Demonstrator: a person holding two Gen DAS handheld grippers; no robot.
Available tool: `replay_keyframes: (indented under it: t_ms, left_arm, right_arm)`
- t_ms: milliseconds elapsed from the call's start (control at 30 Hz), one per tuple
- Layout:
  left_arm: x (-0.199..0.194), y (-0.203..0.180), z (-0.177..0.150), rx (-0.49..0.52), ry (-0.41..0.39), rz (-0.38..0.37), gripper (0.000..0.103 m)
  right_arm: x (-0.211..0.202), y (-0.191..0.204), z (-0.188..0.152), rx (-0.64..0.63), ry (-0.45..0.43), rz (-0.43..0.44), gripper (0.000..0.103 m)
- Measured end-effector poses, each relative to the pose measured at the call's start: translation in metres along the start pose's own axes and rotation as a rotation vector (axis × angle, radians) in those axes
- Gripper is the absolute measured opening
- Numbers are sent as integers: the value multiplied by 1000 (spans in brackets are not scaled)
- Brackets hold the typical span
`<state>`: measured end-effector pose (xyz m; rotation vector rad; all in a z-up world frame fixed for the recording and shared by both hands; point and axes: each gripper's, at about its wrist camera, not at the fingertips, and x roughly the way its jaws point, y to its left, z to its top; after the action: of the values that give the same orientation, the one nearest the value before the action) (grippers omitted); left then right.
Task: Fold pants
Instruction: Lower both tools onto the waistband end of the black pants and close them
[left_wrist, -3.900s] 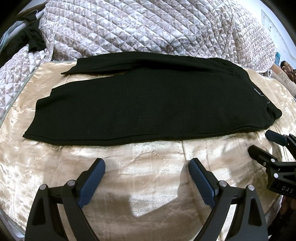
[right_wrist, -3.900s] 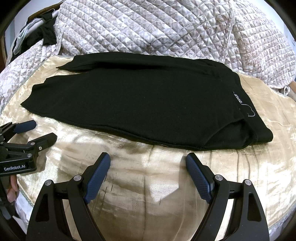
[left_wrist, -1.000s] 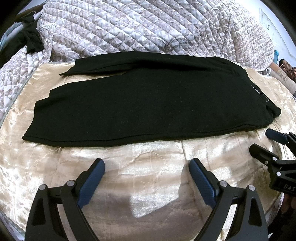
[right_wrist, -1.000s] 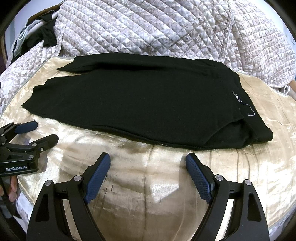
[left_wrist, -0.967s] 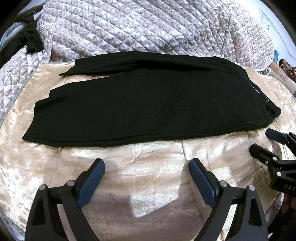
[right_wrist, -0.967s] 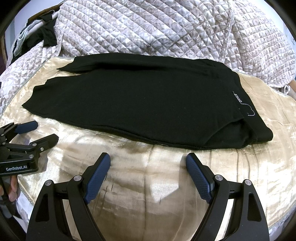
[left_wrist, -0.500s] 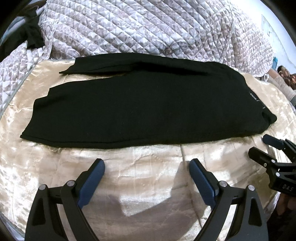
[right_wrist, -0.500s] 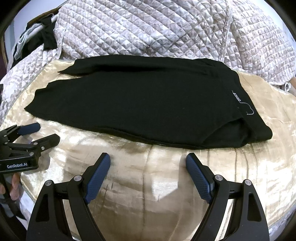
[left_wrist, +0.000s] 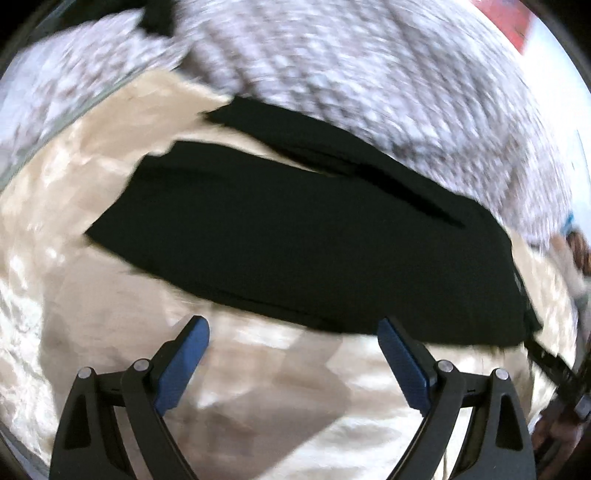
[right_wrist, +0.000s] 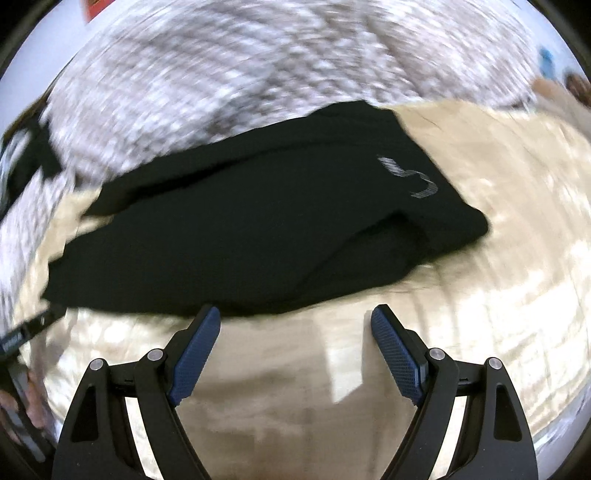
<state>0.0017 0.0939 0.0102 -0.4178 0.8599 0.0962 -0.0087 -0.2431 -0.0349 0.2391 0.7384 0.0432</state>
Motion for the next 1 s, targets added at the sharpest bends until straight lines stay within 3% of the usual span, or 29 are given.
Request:
replay_keyframes:
  t_ms: [100, 167, 367, 433, 533, 633, 700, 733, 800, 1000]
  left_arm:
    - [4, 19, 9, -98, -7, -74, 92]
    - [8, 23, 13, -114, -21, -72, 92]
    - [23, 28, 30, -170, -46, -76, 89]
    - [25, 30, 34, -167, -61, -59, 82]
    - [28, 34, 38, -173, -71, -44, 69]
    - [33, 42, 43, -205, -74, -18, 44]
    - [36, 49, 46, -234, -69, 2, 17]
    - [38, 52, 46, -248, -63, 13, 10]
    - [38, 56, 47, -267, -58, 11, 4]
    - [4, 40, 51, -215, -114, 16, 3]
  right_arm:
    - [2, -29, 7, 149, -9, 17, 84]
    - [5, -47, 13, 242, -26, 52, 84]
    - [21, -62, 33, 356, -47, 124, 80]
    - [25, -65, 38, 377, -59, 126, 73]
    - [29, -72, 43, 398, -68, 106, 46]
    - [33, -83, 44, 446, -68, 116, 27]
    - [34, -87, 45, 462, -69, 122, 20]
    - [35, -87, 46, 462, -69, 125, 12]
    - [37, -87, 47, 465, -62, 133, 6]
    - [21, -86, 53, 477, -89, 176, 5]
